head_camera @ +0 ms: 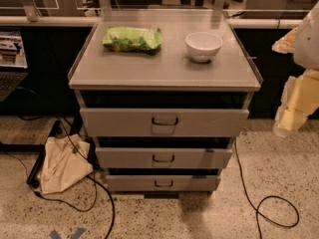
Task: Open middle drawer
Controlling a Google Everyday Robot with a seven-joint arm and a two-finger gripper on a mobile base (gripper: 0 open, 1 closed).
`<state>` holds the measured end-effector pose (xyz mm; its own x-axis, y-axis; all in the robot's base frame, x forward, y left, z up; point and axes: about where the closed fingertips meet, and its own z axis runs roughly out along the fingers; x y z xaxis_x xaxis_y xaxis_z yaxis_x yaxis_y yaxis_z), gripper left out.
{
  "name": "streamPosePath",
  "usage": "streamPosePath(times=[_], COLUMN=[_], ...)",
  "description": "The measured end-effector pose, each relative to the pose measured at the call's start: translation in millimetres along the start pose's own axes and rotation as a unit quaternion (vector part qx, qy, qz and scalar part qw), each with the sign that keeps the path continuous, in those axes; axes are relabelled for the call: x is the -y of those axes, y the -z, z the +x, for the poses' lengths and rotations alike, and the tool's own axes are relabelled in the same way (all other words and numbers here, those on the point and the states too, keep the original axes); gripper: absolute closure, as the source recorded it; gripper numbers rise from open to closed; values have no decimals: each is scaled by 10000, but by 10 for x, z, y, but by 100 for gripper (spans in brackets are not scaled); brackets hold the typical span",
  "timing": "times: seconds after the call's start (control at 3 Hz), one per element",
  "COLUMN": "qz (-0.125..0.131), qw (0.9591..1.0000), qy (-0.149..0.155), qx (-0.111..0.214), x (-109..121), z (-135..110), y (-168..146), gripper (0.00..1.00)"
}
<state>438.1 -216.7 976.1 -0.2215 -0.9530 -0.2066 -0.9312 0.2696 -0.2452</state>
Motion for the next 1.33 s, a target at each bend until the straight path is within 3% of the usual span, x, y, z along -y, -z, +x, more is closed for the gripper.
streamPosePath(times=[0.33,0.67,1.0,1.33], qz=[0,93,-70,-461], qw=[10000,9993,9920,9700], qy=[0,-14,-667,-1722], qx=[0,355,1073,1654], x=[0,-78,-448,-790], z=[0,-43,-19,-115], y=[0,-84,-486,-1107], gripper=[0,0,0,0])
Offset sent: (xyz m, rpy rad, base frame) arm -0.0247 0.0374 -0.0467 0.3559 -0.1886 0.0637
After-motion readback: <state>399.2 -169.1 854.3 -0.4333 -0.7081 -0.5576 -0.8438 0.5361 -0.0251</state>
